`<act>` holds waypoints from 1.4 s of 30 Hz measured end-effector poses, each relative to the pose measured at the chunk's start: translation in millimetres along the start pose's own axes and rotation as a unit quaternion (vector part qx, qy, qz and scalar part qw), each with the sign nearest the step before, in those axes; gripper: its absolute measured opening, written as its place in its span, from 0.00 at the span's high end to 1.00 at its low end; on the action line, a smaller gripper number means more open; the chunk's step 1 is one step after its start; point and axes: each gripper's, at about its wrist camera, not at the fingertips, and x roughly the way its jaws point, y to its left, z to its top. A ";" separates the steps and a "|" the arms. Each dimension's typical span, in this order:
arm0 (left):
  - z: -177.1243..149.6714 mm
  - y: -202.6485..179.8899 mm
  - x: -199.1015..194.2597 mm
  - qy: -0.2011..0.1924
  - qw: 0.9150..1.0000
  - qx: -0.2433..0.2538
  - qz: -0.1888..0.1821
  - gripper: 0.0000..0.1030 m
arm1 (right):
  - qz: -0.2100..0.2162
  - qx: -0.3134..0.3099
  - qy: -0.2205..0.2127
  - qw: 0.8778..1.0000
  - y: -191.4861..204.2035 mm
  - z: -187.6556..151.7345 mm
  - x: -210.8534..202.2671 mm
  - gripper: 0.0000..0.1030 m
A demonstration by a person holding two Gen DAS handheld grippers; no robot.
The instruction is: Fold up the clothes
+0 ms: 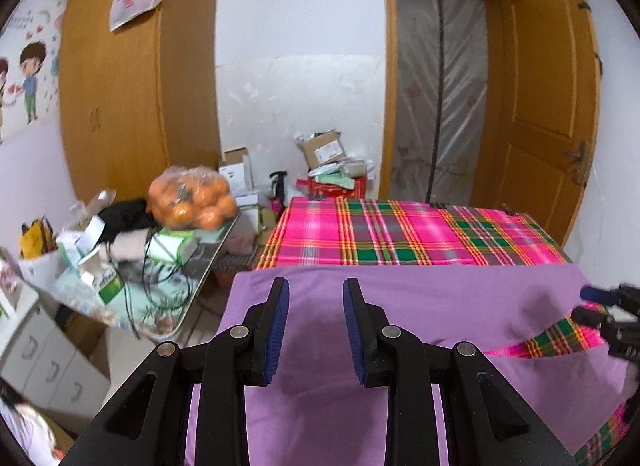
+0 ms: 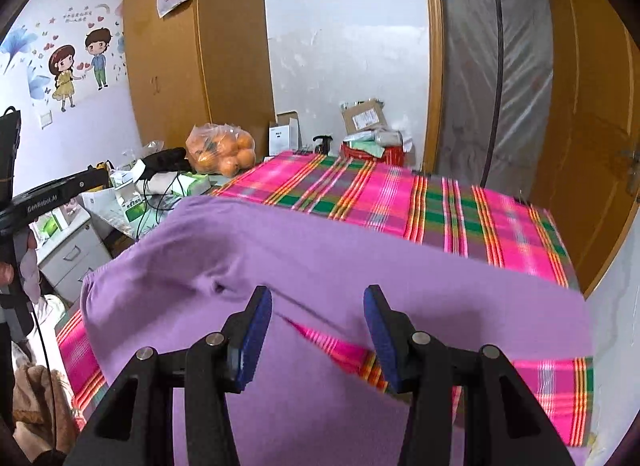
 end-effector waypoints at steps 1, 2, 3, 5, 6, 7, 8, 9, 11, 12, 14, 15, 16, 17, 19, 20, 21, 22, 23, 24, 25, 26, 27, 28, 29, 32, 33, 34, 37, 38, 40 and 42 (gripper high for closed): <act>-3.0 -0.1 5.9 0.009 1.000 0.000 -0.007 0.72 | 0.000 -0.005 0.000 1.000 1.7 2.6 1.4 0.52; -6.9 -0.1 12.4 0.020 1.000 -0.002 -0.015 0.72 | 0.002 -0.009 0.001 1.000 3.7 4.0 3.4 0.52; -11.5 0.4 20.1 0.034 0.999 -0.006 -0.025 0.72 | 0.004 -0.012 0.003 1.000 5.7 5.1 5.5 0.52; -20.2 1.7 33.5 0.060 0.997 -0.013 -0.040 0.72 | 0.007 -0.019 0.009 1.000 9.4 4.5 10.3 0.52; -24.0 2.4 38.4 0.069 0.997 -0.016 -0.043 0.72 | 0.009 -0.020 0.012 1.000 10.2 3.4 12.8 0.52; -27.8 3.1 43.3 0.078 0.996 -0.018 -0.047 0.72 | 0.010 -0.022 0.015 1.000 11.0 2.3 15.3 0.52; -28.7 5.5 46.3 0.082 0.995 -0.023 -0.050 0.72 | 0.011 -0.023 0.018 1.000 11.6 1.4 17.8 0.52; -28.9 8.2 48.8 0.083 0.995 -0.028 -0.053 0.72 | 0.011 -0.024 0.021 0.999 11.4 1.2 20.2 0.52; -26.9 14.4 52.4 0.080 0.995 -0.035 -0.046 0.72 | 0.010 -0.024 0.025 0.999 9.7 1.6 24.6 0.52; -25.8 17.5 54.1 0.079 0.995 -0.038 -0.042 0.72 | 0.009 -0.025 0.026 0.999 8.8 2.0 26.8 0.52; -22.3 22.1 58.9 0.079 0.995 -0.040 -0.035 0.72 | 0.009 -0.026 0.029 0.999 8.1 2.8 30.9 0.52; -20.5 24.4 61.3 0.079 0.996 -0.040 -0.031 0.72 | 0.009 -0.027 0.031 0.999 7.7 3.9 33.9 0.52; -19.4 25.6 64.4 0.081 0.996 -0.039 -0.028 0.72 | 0.009 -0.028 0.032 0.999 7.4 4.8 36.9 0.52; -18.4 26.6 67.5 0.083 0.996 -0.037 -0.026 0.72 | 0.008 -0.029 0.035 0.999 7.1 5.2 39.9 0.52; -16.9 29.0 74.2 0.088 0.995 -0.032 -0.021 0.72 | 0.006 -0.032 0.040 0.999 6.4 6.8 47.2 0.52; -16.8 29.5 78.0 0.091 0.995 -0.029 -0.019 0.72 | 0.005 -0.034 0.043 0.999 6.0 7.8 51.2 0.52; -17.2 29.7 81.9 0.094 0.995 -0.026 -0.017 0.72 | 0.003 -0.036 0.046 0.998 5.7 8.7 55.3 0.52; -17.5 29.9 85.9 0.097 0.995 -0.023 -0.016 0.72 | -0.001 -0.039 0.050 0.998 5.8 9.6 59.6 0.52; -17.9 30.0 89.8 0.100 0.995 -0.020 -0.015 0.72 | -0.005 -0.043 0.053 0.998 6.1 10.6 63.8 0.52; -18.1 30.4 93.7 0.103 0.994 -0.017 -0.015 0.72 | -0.009 -0.046 0.056 0.997 6.2 11.5 67.6 0.52; -18.3 30.8 97.7 0.106 0.994 -0.015 -0.014 0.72 | -0.013 -0.049 0.058 0.997 5.7 12.2 70.7 0.52; -18.5 30.5 100.5 0.107 0.994 -0.012 -0.013 0.72 | -0.018 -0.052 0.060 0.997 5.3 13.2 73.9 0.52; -18.7 30.1 103.0 0.108 0.994 -0.009 -0.012 0.72 | -0.025 -0.056 0.062 0.996 5.3 14.1 76.7 0.52; -19.1 30.2 104.6 0.109 0.994 -0.009 -0.012 0.72 | -0.033 -0.060 0.064 0.996 5.4 14.9 79.2 0.52; -19.5 30.1 105.7 0.109 0.994 -0.009 -0.012 0.72 | -0.043 -0.064 0.065 0.995 5.5 15.5 80.5 0.52; -21.7 27.9 107.5 0.111 0.994 -0.009 -0.014 0.72 | -0.060 -0.069 0.060 0.994 7.7 16.8 78.8 0.52; -22.4 26.6 107.9 0.112 0.994 -0.009 -0.015 0.72 | -0.064 -0.071 0.057 0.994 8.6 17.2 77.6 0.52; -22.8 25.2 108.1 0.113 0.993 -0.007 -0.015 0.72 | -0.067 -0.073 0.055 0.994 9.5 17.5 76.5 0.52; -22.9 21.7 108.1 0.116 0.993 -0.003 -0.013 0.72 | -0.067 -0.078 0.053 0.993 12.7 18.0 73.9 0.52; -22.7 21.2 107.8 0.116 0.993 -0.002 -0.013 0.72 | -0.065 -0.079 0.052 0.993 13.5 18.0 73.3 0.52; -21.1 20.8 105.8 0.114 0.993 -0.001 -0.012 0.72 | -0.062 -0.081 0.051 0.993 14.0 18.0 71.9 0.52; -19.0 21.0 105.2 0.113 0.993 0.004 -0.010 0.72 | -0.056 -0.080 0.051 0.994 14.0 18.1 71.2 0.52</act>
